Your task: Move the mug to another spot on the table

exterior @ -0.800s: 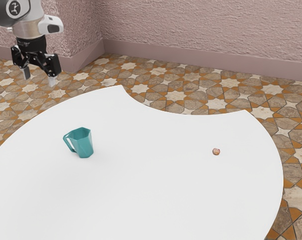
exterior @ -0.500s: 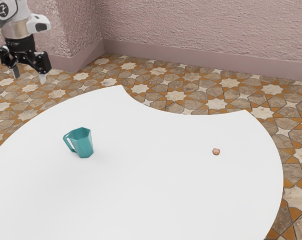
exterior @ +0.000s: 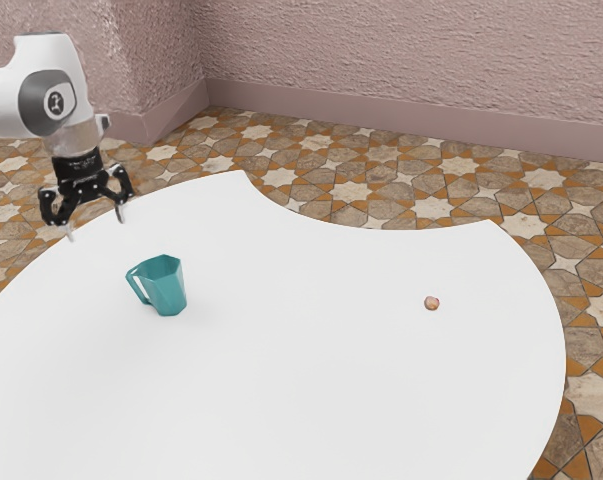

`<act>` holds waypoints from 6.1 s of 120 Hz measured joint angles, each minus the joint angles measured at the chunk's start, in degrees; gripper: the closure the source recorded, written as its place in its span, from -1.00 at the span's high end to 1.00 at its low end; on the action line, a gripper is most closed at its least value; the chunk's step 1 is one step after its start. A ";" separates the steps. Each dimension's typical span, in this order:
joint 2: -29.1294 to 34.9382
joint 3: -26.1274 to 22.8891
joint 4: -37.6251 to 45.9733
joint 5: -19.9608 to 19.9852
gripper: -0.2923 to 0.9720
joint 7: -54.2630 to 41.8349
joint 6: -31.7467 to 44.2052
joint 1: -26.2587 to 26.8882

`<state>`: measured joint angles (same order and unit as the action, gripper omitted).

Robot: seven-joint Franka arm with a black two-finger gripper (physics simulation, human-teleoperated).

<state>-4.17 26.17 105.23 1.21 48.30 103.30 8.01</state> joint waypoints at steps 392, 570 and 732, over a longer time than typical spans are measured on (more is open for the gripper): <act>-19.27 -4.90 3.17 36.10 -0.43 31.35 30.61 -7.46; -4.45 -11.21 27.60 43.61 -0.72 23.87 34.71 -2.09; 7.37 -7.06 31.75 38.52 0.52 19.37 33.04 -3.29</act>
<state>3.20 19.11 136.98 39.73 67.67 136.34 4.72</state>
